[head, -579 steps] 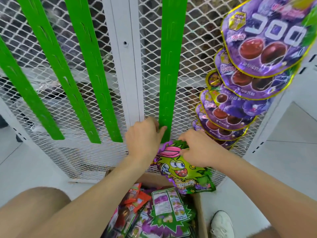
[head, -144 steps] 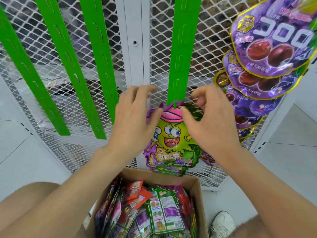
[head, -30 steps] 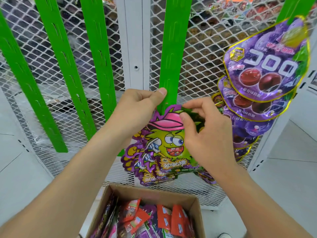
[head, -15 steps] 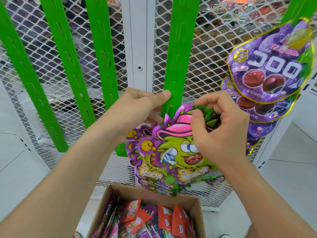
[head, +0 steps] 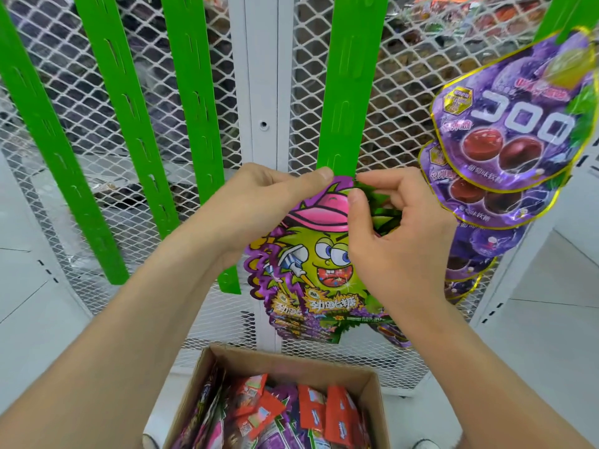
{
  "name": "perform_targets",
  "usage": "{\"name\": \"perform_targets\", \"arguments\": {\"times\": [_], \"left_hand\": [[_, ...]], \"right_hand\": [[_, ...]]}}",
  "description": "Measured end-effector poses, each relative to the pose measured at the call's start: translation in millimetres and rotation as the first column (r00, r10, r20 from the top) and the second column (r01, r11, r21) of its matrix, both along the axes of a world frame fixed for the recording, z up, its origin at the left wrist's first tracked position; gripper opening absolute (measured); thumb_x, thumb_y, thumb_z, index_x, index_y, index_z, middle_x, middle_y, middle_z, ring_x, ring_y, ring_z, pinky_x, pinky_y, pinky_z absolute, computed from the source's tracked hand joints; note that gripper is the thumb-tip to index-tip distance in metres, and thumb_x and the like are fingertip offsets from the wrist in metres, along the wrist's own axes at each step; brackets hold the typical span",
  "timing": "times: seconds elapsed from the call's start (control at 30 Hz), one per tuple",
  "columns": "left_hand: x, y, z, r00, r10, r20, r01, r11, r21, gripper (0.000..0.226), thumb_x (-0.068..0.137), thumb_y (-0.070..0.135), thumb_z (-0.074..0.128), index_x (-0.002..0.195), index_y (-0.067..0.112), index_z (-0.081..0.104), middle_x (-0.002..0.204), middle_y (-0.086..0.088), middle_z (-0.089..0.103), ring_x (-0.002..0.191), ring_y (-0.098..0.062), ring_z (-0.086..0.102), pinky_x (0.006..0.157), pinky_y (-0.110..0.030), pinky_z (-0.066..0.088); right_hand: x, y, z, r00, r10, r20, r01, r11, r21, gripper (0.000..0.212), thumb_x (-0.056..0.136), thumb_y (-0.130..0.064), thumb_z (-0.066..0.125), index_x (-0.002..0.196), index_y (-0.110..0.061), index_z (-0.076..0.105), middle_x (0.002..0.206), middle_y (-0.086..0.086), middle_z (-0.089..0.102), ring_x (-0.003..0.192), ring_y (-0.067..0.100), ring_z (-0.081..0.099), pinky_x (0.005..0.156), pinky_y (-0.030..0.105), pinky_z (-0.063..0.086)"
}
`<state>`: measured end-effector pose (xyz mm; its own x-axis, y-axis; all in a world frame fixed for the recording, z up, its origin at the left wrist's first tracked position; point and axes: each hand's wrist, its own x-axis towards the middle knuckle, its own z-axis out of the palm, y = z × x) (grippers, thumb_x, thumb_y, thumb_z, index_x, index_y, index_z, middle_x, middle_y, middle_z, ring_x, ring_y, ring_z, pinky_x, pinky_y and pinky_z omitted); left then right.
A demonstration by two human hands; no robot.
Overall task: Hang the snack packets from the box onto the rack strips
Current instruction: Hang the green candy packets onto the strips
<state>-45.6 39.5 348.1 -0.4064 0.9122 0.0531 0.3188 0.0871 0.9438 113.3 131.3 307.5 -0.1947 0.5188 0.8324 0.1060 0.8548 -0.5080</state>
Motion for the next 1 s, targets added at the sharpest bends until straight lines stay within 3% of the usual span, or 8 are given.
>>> {"name": "perform_targets", "arguments": {"times": [0.27,0.3,0.4,0.53,0.67,0.8,0.9,1.0], "left_hand": [[7.8,-0.5,3.1,0.998,0.059,-0.021,-0.058,0.997,0.053,0.037,0.087,0.064,0.075,0.074,0.030,0.084,0.096,0.004,0.078,0.104,-0.006,0.071,0.101,-0.029,0.046],[8.6,-0.5,3.5,0.997,0.078,-0.019,-0.077,0.995,0.057,0.040,0.089,0.061,0.074,0.068,0.028,0.082,0.100,0.016,0.040,0.080,0.005,0.029,0.086,-0.031,0.045],[8.7,1.4,2.3,0.986,0.147,-0.084,-0.142,0.988,0.067,0.049,0.089,0.063,0.072,0.074,0.018,0.082,0.072,-0.001,0.073,0.070,-0.010,0.068,0.084,-0.028,0.050],[14.1,-3.1,2.0,0.936,0.209,-0.283,-0.175,0.974,0.141,0.057,0.100,0.055,0.063,0.073,0.004,0.070,0.046,0.010,0.030,0.041,-0.010,0.032,0.057,-0.024,0.031],[16.1,-4.0,-15.0,0.712,0.379,-0.591,-0.191,0.915,0.356,0.019,0.103,0.034,0.064,0.103,0.024,0.080,0.065,0.022,0.059,0.070,0.006,0.056,0.068,-0.017,0.040],[22.5,-19.2,-50.2,0.454,0.608,-0.651,-0.192,0.780,0.595,0.017,0.094,0.017,0.070,0.110,0.017,0.068,0.100,-0.001,0.060,0.096,-0.027,0.053,0.085,-0.041,0.042],[26.6,-34.5,-80.4,0.478,0.419,-0.772,-0.149,0.905,0.399,0.014,0.087,0.013,0.071,0.093,0.020,0.061,0.083,0.005,0.057,0.083,-0.028,0.057,0.072,-0.042,0.046],[26.7,-38.4,-126.1,0.618,-0.198,-0.761,-0.169,0.912,-0.374,0.017,0.087,0.025,0.076,0.098,0.031,0.064,0.092,0.005,0.067,0.095,-0.026,0.067,0.069,-0.032,0.045]], "right_hand": [[2.2,2.5,-2.9,0.995,0.011,0.100,-0.015,0.999,0.037,0.012,0.093,-0.016,0.071,0.102,-0.013,0.065,0.086,-0.005,0.071,0.079,0.021,0.070,0.078,0.055,0.054],[2.8,2.5,-3.8,0.991,0.013,0.132,-0.020,0.998,0.051,0.012,0.093,-0.015,0.071,0.102,-0.013,0.064,0.087,-0.005,0.071,0.080,0.022,0.070,0.077,0.054,0.054],[4.7,4.9,-6.0,0.973,-0.005,0.232,-0.020,0.994,0.107,0.014,0.093,-0.013,0.073,0.099,-0.013,0.061,0.088,-0.007,0.070,0.080,0.023,0.070,0.075,0.053,0.053],[9.7,12.2,-7.8,0.957,0.002,0.289,-0.025,0.997,0.077,0.018,0.092,-0.016,0.076,0.095,-0.015,0.059,0.083,-0.010,0.068,0.075,0.022,0.067,0.073,0.053,0.053],[18.6,11.0,-6.8,0.955,-0.089,0.284,0.048,0.988,0.146,0.022,0.083,-0.005,0.078,0.098,-0.014,0.064,0.094,-0.006,0.062,0.087,0.019,0.059,0.083,0.038,0.050],[26.1,-4.3,-11.2,0.936,0.064,0.346,-0.128,0.978,0.166,0.018,0.077,0.001,0.072,0.091,-0.010,0.068,0.082,-0.009,0.055,0.077,0.004,0.047,0.076,0.013,0.036],[27.4,-13.4,-37.1,0.623,0.282,0.729,-0.272,0.953,-0.136,0.009,0.083,-0.017,0.070,0.091,-0.022,0.071,0.068,-0.014,0.062,0.064,0.003,0.058,0.066,0.019,0.047],[28.0,-19.2,-76.8,0.030,0.296,0.955,-0.210,0.936,-0.284,0.017,0.089,-0.038,0.064,0.095,-0.023,0.068,0.073,-0.006,0.058,0.082,0.022,0.067,0.078,0.038,0.059]]}}
